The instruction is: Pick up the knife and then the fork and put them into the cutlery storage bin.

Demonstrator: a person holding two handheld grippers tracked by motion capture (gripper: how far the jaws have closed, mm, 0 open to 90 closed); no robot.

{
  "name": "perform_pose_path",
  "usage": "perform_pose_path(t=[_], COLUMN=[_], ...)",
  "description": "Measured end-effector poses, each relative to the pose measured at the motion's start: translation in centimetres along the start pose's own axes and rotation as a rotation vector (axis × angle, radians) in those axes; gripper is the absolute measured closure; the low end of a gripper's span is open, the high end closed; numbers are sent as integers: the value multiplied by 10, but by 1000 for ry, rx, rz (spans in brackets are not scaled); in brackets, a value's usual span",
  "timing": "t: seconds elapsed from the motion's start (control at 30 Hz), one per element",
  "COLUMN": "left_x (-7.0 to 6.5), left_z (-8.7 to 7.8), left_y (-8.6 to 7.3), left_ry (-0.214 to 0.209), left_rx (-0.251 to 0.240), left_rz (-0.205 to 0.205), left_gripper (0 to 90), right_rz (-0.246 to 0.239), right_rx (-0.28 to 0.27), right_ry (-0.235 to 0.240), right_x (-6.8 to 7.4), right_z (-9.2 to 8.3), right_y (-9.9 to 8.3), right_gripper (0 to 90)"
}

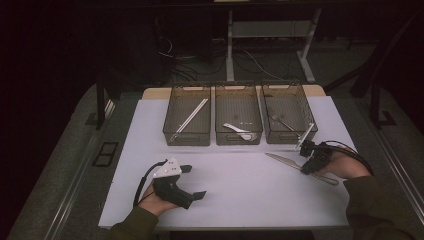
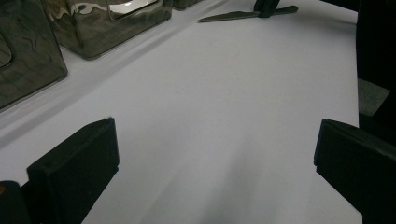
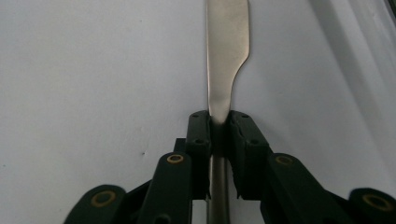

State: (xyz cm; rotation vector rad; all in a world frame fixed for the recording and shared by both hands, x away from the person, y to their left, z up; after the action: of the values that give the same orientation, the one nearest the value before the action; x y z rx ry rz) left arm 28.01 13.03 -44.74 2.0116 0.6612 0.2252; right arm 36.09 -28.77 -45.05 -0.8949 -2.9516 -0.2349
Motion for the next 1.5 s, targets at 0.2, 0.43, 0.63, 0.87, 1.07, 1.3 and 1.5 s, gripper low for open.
perform_pose_path(t=[0.2, 0.43, 0.63, 0.87, 1.07, 1.3, 1.5], left_x=[2, 1, 0, 0, 0, 0, 0], left_z=[1, 0, 0, -1, -1, -1, -1], left_y=[0, 0, 0, 0, 0, 0, 0], left_ry=[3, 4, 2, 2, 2, 2, 1], left_rx=[1, 1, 1, -2, -2, -4, -4], left_rz=[-6, -6, 0, 3, 2, 1, 1], left_gripper=[0, 0, 0, 0, 0, 0, 0], right_rz=[13, 31, 58, 106, 159, 201, 232], right_rx=[-23, -139, -271, -420, -528, -626, -719], right_ry=[10, 58, 75, 80, 64, 15, -17], right_x=[-1, -1, 1, -3, -9, -18, -30], right_z=[-1, -12, -30, -48, -63, -86, -108], right_y=[-2, -14, -23, -27, -28, -21, -6], right_gripper=[797, 797, 797, 801, 801, 801, 801])
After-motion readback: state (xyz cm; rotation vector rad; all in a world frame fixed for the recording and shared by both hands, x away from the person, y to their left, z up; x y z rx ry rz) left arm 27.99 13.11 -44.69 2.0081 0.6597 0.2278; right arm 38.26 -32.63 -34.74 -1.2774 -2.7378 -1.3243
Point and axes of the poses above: each handheld gripper's, and its own axes: z roughly forward along the jaws, y roughly out of its top, x roughly to its left, the point moved 3 cm from there along z, roughly forward along the jaws, and after that the axes turned 5 degrees about y, right-handed, at the moved point
